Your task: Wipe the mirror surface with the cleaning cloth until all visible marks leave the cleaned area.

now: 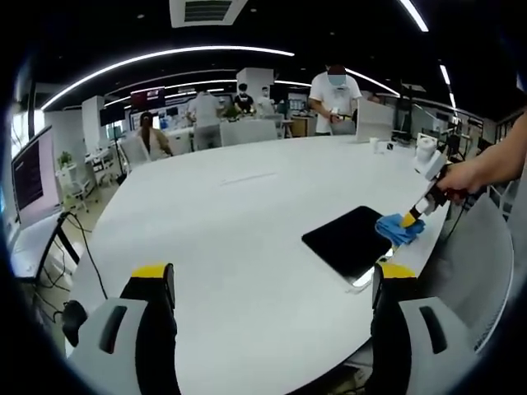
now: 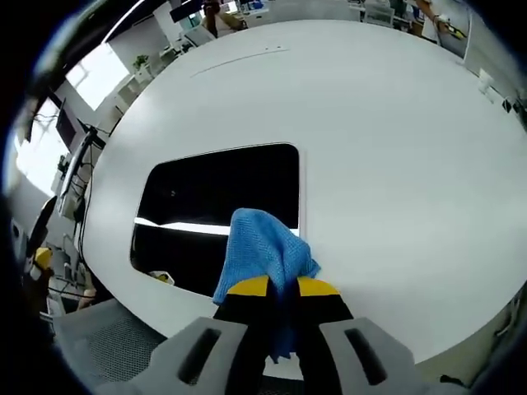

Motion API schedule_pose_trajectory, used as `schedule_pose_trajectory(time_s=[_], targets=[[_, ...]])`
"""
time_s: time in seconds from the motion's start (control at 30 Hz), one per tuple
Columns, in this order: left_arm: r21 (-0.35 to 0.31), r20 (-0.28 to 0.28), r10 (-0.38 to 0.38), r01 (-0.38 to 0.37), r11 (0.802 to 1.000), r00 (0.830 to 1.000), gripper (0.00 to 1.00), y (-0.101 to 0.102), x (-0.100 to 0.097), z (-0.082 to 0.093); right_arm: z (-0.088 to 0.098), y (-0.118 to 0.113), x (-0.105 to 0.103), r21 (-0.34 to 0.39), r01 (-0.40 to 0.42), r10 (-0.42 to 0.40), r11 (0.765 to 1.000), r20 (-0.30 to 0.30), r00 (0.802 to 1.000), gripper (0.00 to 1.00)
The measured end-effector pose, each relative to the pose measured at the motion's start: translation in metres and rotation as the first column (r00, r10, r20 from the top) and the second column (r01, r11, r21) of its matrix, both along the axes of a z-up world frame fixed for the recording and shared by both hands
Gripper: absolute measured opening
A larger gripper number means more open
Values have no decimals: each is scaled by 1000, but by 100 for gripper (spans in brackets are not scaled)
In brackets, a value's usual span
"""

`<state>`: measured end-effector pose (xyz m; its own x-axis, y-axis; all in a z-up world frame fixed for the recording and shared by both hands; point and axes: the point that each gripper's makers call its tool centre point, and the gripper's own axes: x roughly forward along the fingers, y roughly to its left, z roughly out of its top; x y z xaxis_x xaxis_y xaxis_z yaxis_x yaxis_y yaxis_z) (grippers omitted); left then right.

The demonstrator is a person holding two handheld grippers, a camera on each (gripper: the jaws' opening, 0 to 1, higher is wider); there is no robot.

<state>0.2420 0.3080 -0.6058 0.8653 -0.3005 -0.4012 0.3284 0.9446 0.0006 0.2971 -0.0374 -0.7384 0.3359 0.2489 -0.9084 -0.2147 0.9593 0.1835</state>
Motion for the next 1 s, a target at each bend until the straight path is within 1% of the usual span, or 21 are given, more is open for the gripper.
schedule_pose_trajectory(time_s=[0.07, 0.13, 0.3, 0.47, 0.63, 1.0], targets=[[-1, 0, 1, -1, 1000, 1000, 99, 1, -1, 0, 0, 0, 0, -4, 5, -5, 1000, -7, 1000, 5], [-1, -2, 2, -2, 1000, 1000, 99, 1, -2, -2, 3, 2, -2, 6, 21, -21, 1000, -15, 1000, 5], [-1, -3, 6, -6, 1000, 1000, 99, 2, -4, -3, 4, 7, -3, 14, 14, -13, 1000, -15, 1000, 5], [2, -1, 5, -5, 1000, 1000, 99, 4, -5, -2, 1, 18, -4, 20, 0, 0, 1000, -18, 1000, 5], [3, 3, 2, -2, 1000, 1000, 99, 4, -5, 0, 0, 29, -6, 32, 14, -13, 999, -29, 999, 5], [13, -5, -18, 18, 1000, 1000, 99, 2, -8, 1, -1, 58, -7, 37, -20, 21, 999, -23, 1000, 5]])
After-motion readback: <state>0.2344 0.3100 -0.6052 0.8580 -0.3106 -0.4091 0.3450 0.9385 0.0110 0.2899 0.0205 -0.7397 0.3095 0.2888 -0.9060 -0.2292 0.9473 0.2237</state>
